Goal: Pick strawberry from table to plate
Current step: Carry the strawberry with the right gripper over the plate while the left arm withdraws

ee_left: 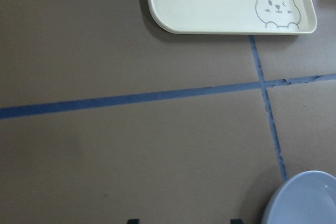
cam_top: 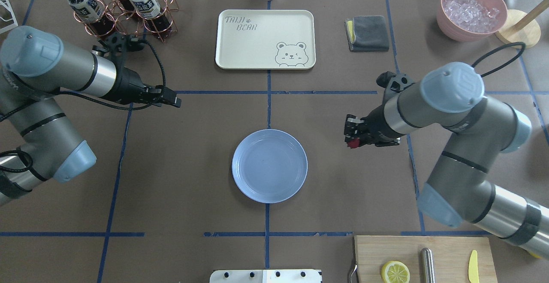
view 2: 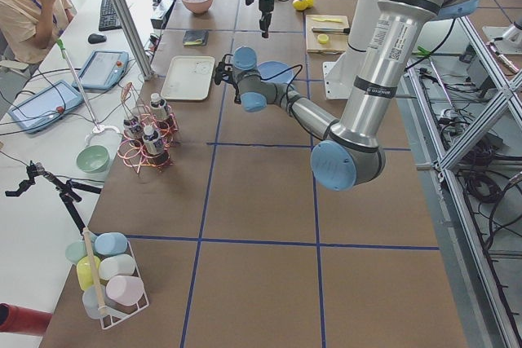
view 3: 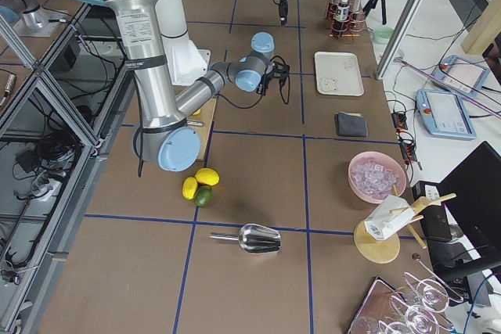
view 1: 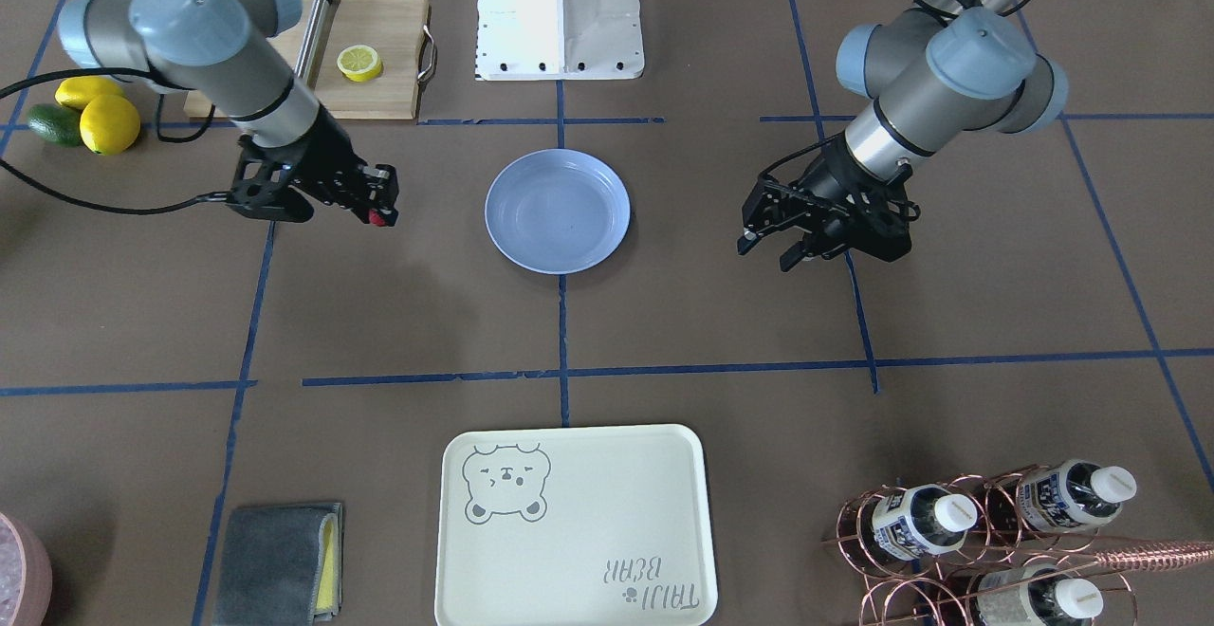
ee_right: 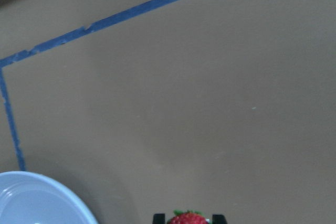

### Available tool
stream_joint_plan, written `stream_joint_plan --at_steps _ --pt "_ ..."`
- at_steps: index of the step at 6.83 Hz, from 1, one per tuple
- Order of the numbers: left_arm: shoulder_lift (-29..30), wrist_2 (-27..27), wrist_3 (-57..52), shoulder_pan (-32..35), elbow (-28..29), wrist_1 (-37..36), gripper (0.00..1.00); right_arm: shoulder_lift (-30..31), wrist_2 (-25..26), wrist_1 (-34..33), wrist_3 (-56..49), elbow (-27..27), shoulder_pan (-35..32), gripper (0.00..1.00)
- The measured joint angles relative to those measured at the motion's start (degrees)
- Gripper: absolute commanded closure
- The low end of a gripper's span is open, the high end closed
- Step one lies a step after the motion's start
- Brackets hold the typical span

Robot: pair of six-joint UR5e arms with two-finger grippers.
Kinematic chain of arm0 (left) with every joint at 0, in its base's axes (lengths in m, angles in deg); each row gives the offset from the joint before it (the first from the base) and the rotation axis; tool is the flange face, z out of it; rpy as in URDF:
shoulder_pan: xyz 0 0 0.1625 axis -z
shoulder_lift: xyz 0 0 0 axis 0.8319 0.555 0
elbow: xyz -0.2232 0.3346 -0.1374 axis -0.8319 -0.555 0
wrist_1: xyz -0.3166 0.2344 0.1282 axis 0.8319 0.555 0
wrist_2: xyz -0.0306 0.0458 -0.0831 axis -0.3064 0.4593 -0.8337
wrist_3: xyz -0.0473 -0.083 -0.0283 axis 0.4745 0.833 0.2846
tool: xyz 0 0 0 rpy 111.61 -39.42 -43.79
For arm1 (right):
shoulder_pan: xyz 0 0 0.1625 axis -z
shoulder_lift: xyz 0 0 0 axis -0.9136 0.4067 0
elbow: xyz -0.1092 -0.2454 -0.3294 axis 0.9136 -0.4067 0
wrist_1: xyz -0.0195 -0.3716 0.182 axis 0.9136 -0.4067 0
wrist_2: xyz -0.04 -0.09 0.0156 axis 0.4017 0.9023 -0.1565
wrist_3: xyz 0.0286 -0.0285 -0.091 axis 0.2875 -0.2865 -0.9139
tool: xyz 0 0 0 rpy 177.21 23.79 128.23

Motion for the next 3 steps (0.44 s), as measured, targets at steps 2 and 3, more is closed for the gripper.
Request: stream_joint_plan --at_steps 2,3 --pt "-2.06 -0.06 -4.65 2.67 0.09 -0.02 0.34 -7.77 6.75 -5.30 5.46 -1.32 6.26 1.00" --pt "-2.59 -0.06 -5.34 3.07 0.19 -0.02 0.34 -11.28 9.12 -6.03 7.42 -4.01 8.09 1.00"
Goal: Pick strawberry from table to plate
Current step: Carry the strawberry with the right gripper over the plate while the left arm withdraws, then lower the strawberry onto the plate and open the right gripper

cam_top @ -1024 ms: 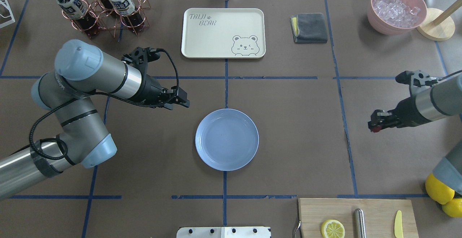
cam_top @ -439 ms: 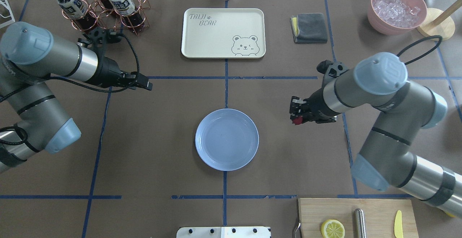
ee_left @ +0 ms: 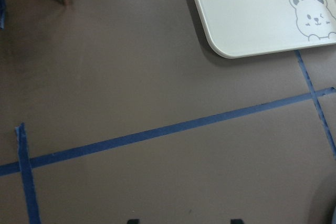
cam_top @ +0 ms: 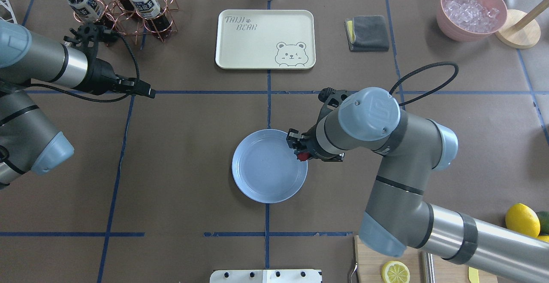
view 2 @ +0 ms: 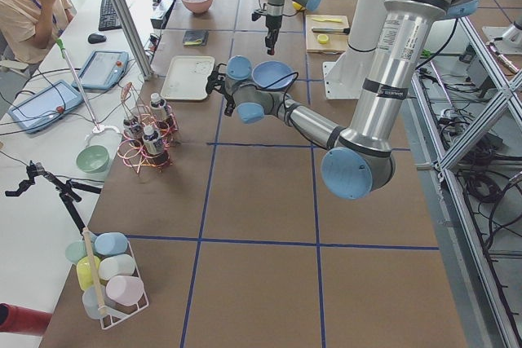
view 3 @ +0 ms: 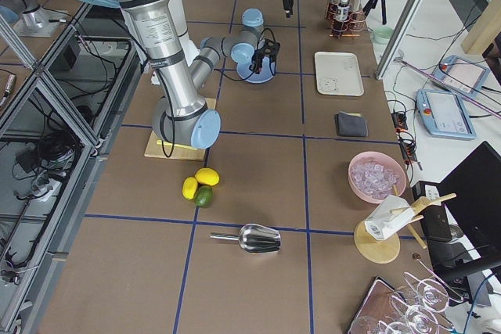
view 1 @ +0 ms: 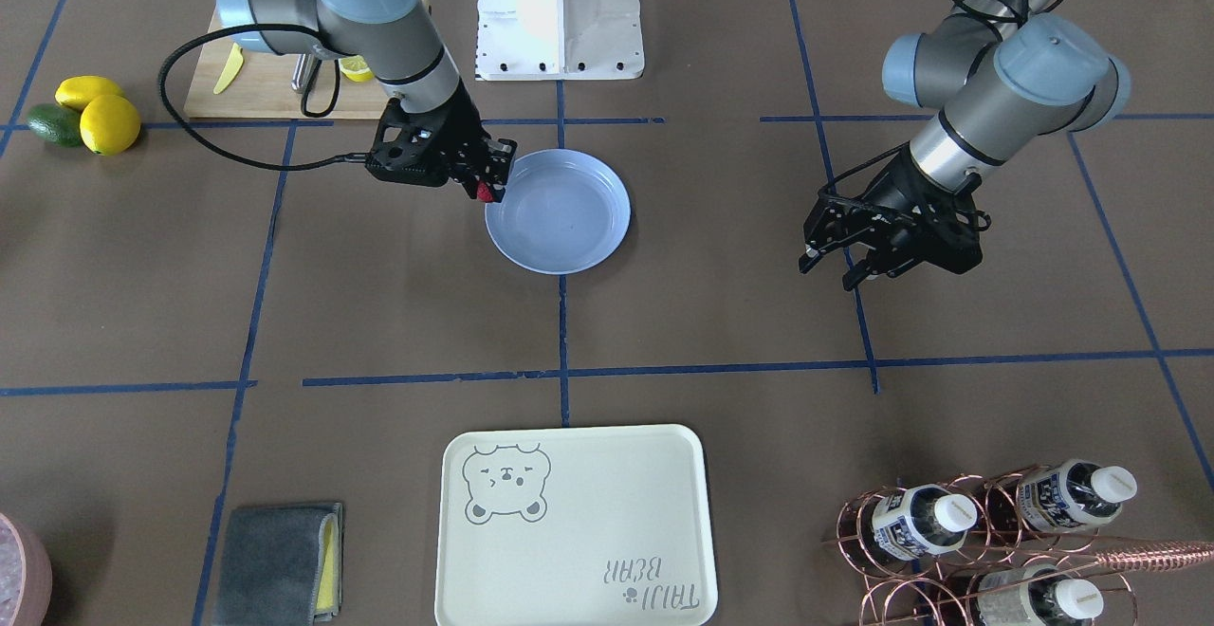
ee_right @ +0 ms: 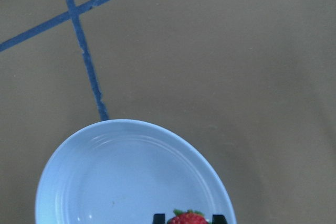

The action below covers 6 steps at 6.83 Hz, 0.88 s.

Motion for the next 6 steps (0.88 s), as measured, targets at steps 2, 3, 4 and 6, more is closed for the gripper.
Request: stream_joint_plan --at_steps 2,3,4,6 --pt "-0.16 0.05 -0.30 0.00 0.09 0.00 0.34 -5.27 1.34 -0.24 2.31 -6.31 1.59 1.00" --pt "-0.17 0.06 -0.32 -0.01 0.13 0.00 0.34 -7.02 1.44 -0.15 2.66 -8.74 2.09 1.00" --pt "-0.16 0.08 -0.31 -0.02 0.12 0.00 0.34 -8.23 1.47 -0.11 2.76 -10.55 2.54 1.00" --pt "-0.06 0.14 -0.25 -0.02 0.07 0.00 0.34 -8.98 1.48 -0.03 2.81 -12.33 3.30 1.00"
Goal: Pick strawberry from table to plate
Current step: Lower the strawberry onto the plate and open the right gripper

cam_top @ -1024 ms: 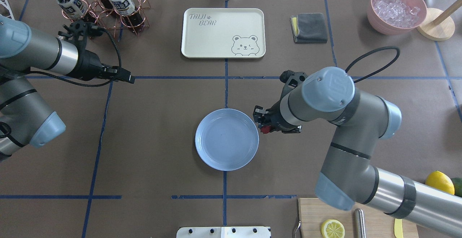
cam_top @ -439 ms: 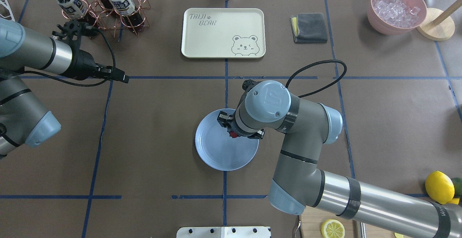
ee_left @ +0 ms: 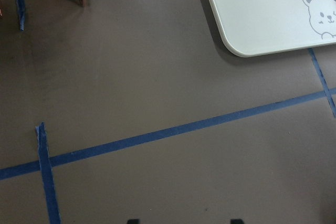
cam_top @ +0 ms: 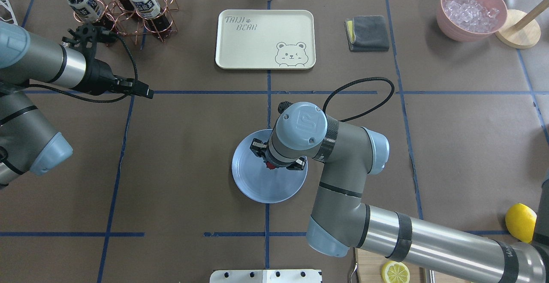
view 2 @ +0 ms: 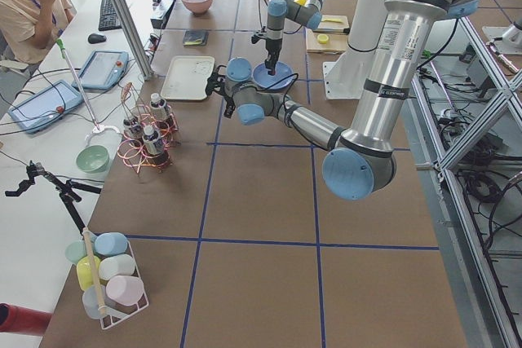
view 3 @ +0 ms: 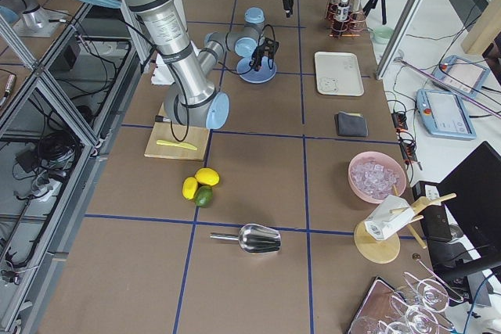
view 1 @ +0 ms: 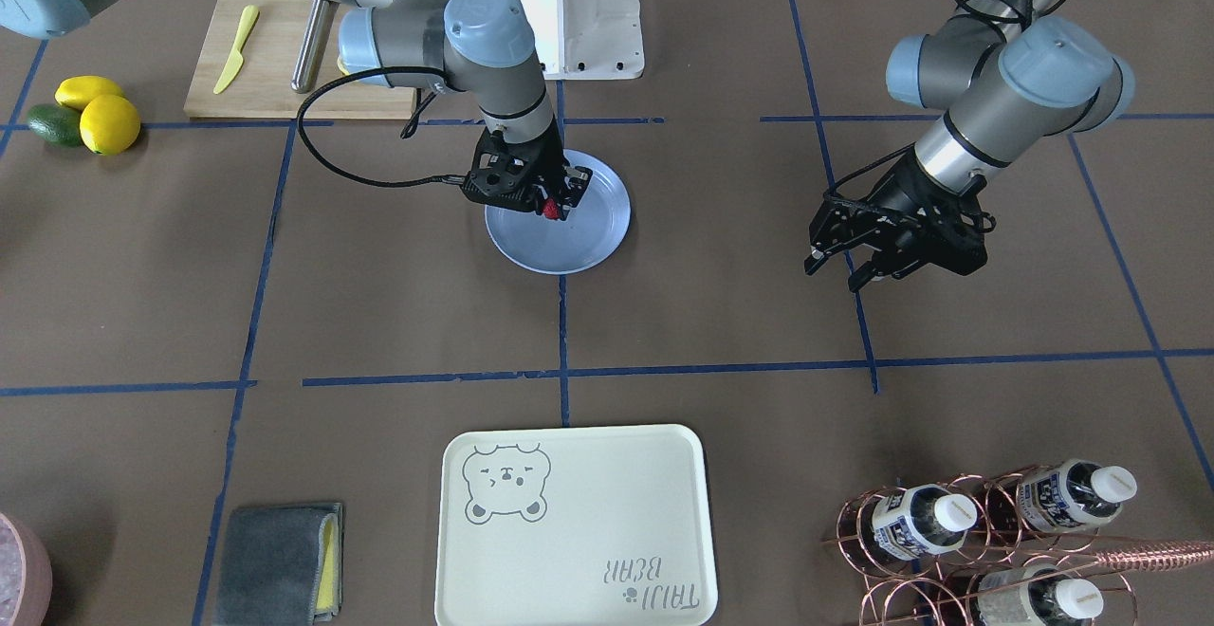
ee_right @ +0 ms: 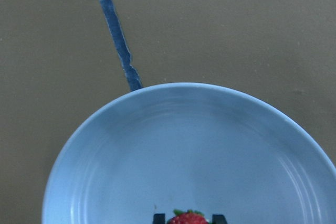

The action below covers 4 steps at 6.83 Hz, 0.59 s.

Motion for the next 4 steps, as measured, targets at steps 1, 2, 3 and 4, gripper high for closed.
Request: stream_joint_plan --at_steps 1,2,3,4 --pt "0.02 0.01 0.01 0.00 0.00 0.00 0.34 -0.13 0.00 0.02 -0.01 -0.47 0.13 1.00" --pt "0.02 0.01 0.01 0.00 -0.04 0.00 0.34 -0.26 0.00 0.02 -0.04 -0.86 0.16 1.00" --pt "0.03 0.03 0.01 0.00 -0.05 0.00 0.34 -0.43 0.00 0.05 -0.03 -1.11 0.19 1.00" --pt "0.03 0.05 0.01 0.00 -0.05 0.00 0.34 -0.52 0.00 0.09 -0.08 -1.31 0.19 1.00"
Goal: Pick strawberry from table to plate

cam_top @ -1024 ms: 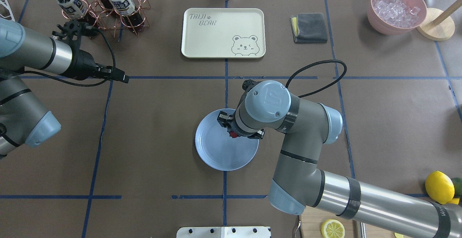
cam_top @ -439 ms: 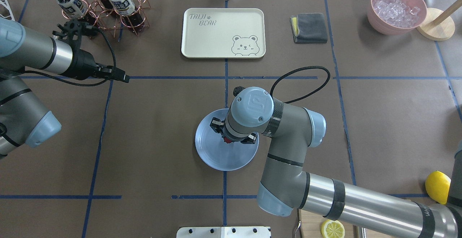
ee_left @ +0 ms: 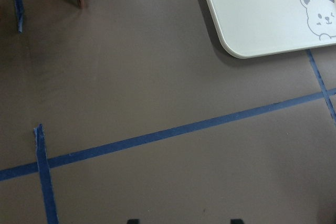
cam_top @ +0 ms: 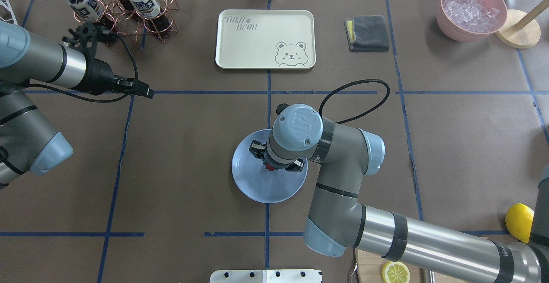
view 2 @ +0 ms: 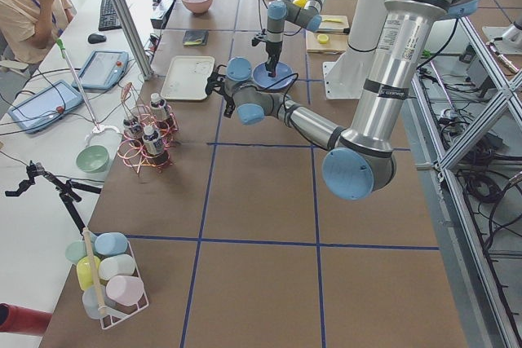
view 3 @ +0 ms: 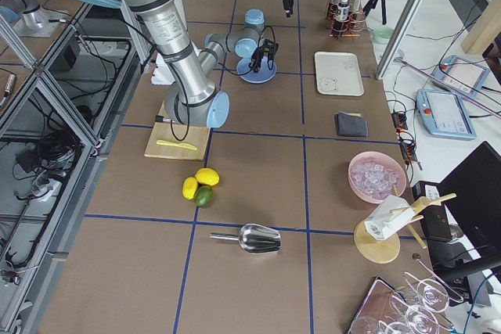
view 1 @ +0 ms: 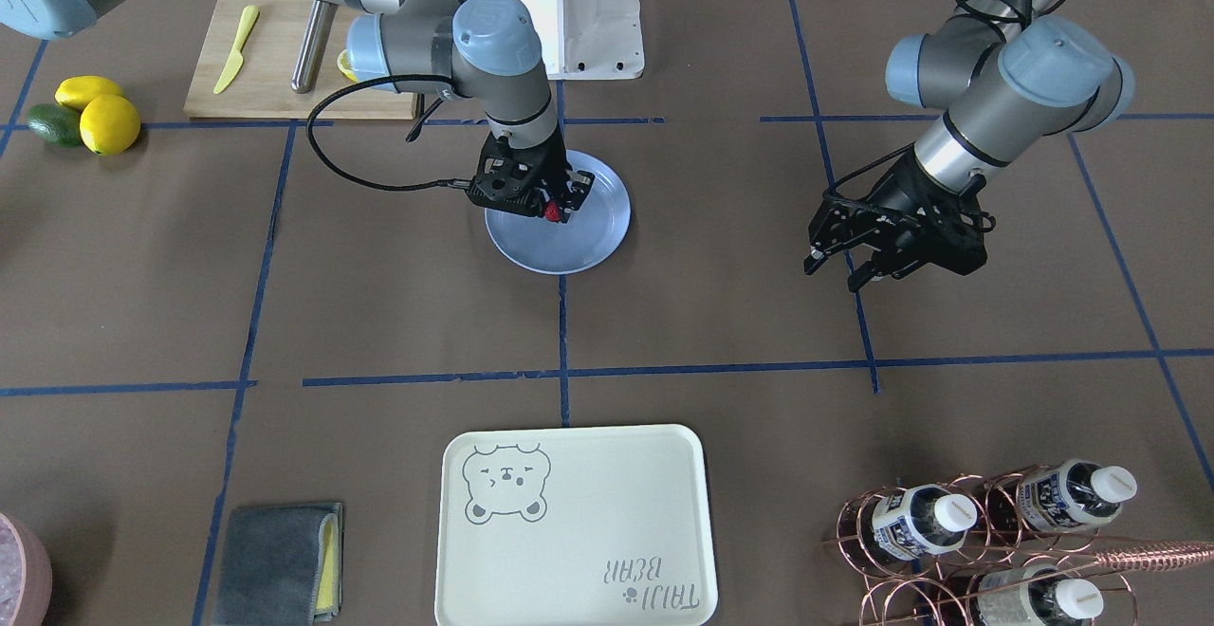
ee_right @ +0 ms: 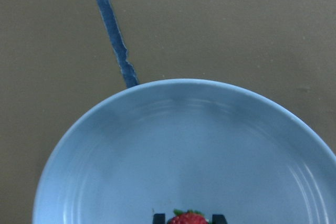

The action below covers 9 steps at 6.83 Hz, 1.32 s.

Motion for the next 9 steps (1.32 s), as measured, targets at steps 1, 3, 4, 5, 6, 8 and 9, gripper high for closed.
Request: stream_joint_plan --at_steps 1,3,4,5,6,8,9 --pt "0.02 -0.02 0.00 0.00 -0.02 0.00 0.34 -0.06 0.00 0.02 -0.05 -0.23 0.00 1.00" --pt "0.04 -0.03 0.00 0.00 -0.08 0.06 0.34 -0.17 0.00 0.09 -0.17 -0.61 0.00 1.00" --pt "0.04 -0.04 0.00 0.00 -0.11 0.06 0.34 -0.42 0.00 0.11 -0.23 -0.84 0.00 1.00" --pt "0.04 -0.04 0.00 0.00 -0.12 0.04 0.34 -0.79 0.00 0.11 -0.26 -1.09 0.00 0.63" --pt "0.04 -0.04 0.00 0.00 -0.13 0.05 0.34 -0.98 0.00 0.12 -0.26 -1.24 0.00 0.23" --pt "0.10 0.02 0.00 -0.04 -0.13 0.05 0.34 -1.06 0.00 0.12 -0.23 -1.30 0.00 0.00" --pt "0.12 0.04 0.00 -0.04 -0.13 0.04 0.34 -1.10 0.00 0.12 -0.15 -1.30 0.01 0.00"
